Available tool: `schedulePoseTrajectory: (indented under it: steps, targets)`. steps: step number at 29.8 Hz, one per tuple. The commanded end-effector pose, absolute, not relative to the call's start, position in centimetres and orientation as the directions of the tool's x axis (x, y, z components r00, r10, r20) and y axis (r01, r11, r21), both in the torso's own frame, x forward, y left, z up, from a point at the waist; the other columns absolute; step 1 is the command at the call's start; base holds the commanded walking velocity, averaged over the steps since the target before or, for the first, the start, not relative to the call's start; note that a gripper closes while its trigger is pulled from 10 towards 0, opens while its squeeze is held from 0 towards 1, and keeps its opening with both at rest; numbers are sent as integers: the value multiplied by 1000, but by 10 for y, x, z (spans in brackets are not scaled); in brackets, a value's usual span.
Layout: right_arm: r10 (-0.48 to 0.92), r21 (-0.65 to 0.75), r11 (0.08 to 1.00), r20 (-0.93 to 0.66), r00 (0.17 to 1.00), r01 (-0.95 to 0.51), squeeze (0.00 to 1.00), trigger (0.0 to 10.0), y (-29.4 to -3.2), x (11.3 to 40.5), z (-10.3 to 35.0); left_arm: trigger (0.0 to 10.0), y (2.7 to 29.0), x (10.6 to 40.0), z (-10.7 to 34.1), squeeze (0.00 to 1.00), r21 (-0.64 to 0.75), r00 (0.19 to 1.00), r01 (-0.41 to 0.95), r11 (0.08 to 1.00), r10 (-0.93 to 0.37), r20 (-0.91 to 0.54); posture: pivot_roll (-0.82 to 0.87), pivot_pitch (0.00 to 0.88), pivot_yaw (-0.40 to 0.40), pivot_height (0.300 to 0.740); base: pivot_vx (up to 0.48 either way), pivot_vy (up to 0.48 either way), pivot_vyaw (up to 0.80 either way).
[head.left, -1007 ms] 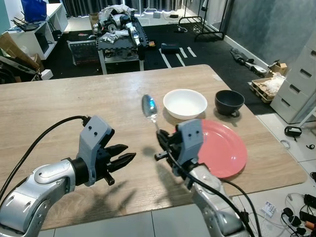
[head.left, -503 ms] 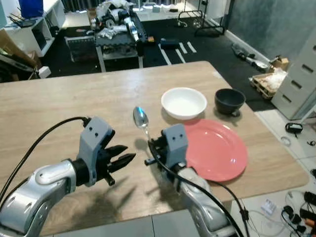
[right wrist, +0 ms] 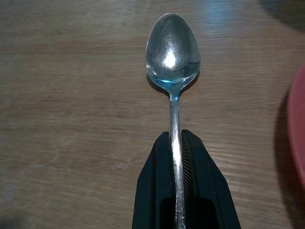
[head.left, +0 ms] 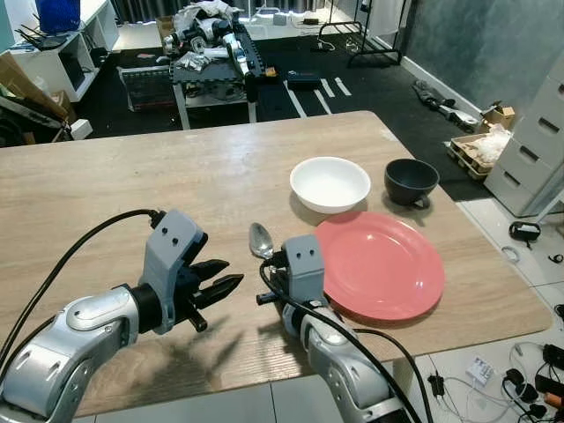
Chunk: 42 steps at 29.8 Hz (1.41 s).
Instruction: Setting the table
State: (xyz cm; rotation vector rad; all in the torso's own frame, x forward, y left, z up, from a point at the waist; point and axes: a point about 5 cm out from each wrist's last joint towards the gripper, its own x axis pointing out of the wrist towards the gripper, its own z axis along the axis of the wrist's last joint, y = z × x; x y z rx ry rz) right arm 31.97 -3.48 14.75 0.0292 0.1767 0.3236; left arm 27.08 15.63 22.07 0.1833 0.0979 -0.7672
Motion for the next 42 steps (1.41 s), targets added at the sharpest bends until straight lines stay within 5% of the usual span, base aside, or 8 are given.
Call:
schedulePoseTrajectory:
  steps: [1,4,9,10,20,21,33,42]
  targets:
    - [315,121,948,-209,926,-295,4,10000,-23,317,142,10000,155,269,218,0,129,713,700,702,-680,-168,159,136,115,740,0,0,0]
    - [298,147,952,-222,929,-270,24,10000,-24,318,141,10000,154,269,218,0,129,714,699,703,-679,-167,157,137,115,740,0,0,0]
    - [288,192,950,-225,931,-248,439,10000,-27,315,147,10000,154,269,217,0,129,716,697,705,-677,-167,153,139,112,740,0,0,0]
    - [291,194,948,-224,930,-250,976,10000,-27,313,147,10000,154,269,217,0,128,716,697,705,-678,-167,153,139,112,740,0,0,0]
    - [320,236,933,-206,925,-271,1000,10000,-26,311,152,10000,153,268,216,0,126,715,699,704,-679,-167,148,134,113,740,0,0,0]
    - [353,256,918,-186,917,-302,0,10000,-25,310,159,10000,154,269,216,0,126,715,699,704,-679,-166,146,131,114,740,0,0,0]
    - [454,156,870,119,883,-468,0,10000,-52,299,212,10000,149,272,217,0,133,725,689,713,-673,-147,139,126,116,740,0,0,0]
    - [36,103,993,221,975,-60,0,10000,-123,312,213,10000,128,294,209,0,141,829,558,818,-543,-130,122,115,132,740,0,0,0]
